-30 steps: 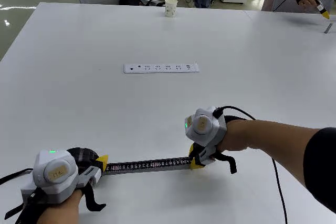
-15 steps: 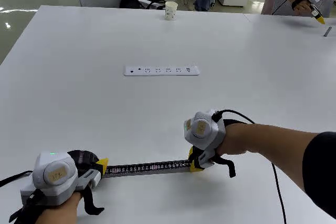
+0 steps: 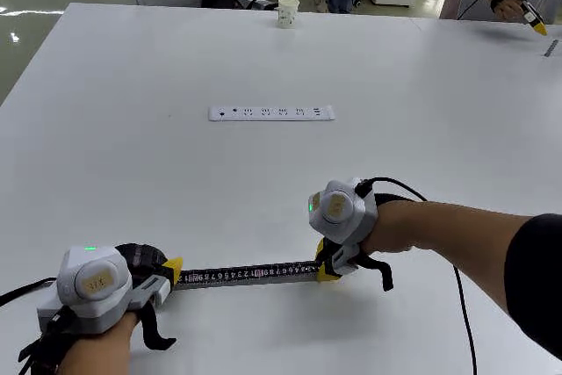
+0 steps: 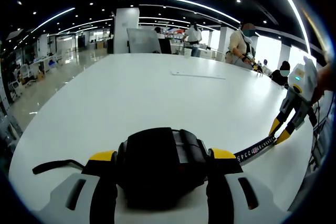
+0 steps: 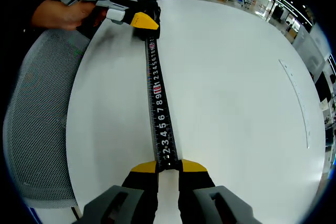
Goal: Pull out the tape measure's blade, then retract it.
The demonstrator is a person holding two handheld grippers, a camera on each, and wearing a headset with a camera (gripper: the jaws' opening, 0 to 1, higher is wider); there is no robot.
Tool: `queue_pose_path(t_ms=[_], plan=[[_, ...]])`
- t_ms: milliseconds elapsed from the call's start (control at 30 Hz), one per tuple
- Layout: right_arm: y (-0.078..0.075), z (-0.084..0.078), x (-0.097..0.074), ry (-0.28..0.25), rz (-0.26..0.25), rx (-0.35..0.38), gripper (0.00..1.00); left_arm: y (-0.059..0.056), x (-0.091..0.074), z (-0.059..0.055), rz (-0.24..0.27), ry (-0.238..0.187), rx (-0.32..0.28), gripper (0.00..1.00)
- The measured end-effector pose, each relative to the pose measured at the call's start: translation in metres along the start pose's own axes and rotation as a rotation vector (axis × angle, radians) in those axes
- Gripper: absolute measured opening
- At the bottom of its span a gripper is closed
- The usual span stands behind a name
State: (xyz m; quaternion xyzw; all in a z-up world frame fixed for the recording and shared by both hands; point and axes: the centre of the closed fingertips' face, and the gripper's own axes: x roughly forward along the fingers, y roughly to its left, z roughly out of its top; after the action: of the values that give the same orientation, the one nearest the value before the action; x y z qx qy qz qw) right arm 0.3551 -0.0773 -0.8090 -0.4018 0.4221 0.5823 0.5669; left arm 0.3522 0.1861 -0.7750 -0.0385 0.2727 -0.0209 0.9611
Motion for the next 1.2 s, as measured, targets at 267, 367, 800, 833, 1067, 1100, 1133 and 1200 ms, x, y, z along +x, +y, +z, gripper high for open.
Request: queue_pose_path(t_ms=[267,367,800,833,1067,1100,1133,1200], plan=[[0.0005,0.0004,0.0012,0.018,0.001,-0.062,0.1,-0.0002,0.0009,-0.0003,-0.001,0.003,-0.002,0.65],[0.0005,0.0006,0.0015,0.023,0.003,-0.072,0.1,0.0,0.0011,-0.0001,-0.001,0.003,-0.002,0.65],[0.0003,0.0023,0.0022,0.022,0.005,-0.062,0.1,-0.0009,0.001,-0.0015,-0.006,0.015,-0.003,0.65],[0.0005,0.0026,0.0021,0.022,0.006,-0.059,0.1,-0.0006,0.0011,-0.0015,-0.006,0.016,-0.004,0.65],[0.0008,0.0034,0.0024,0.016,0.003,-0.049,0.1,-0.0008,0.0008,-0.0017,-0.008,0.018,-0.005,0.65],[0.0011,0.0039,0.0022,0.017,0.003,-0.048,0.1,-0.0007,0.0007,-0.0017,-0.007,0.018,-0.005,0.65],[0.0012,0.0041,0.0023,0.018,0.004,-0.048,0.1,-0.001,0.0005,-0.0018,-0.007,0.017,-0.005,0.65],[0.0012,0.0042,0.0024,0.021,0.004,-0.047,0.1,-0.001,0.0004,-0.0017,-0.007,0.017,-0.005,0.65]])
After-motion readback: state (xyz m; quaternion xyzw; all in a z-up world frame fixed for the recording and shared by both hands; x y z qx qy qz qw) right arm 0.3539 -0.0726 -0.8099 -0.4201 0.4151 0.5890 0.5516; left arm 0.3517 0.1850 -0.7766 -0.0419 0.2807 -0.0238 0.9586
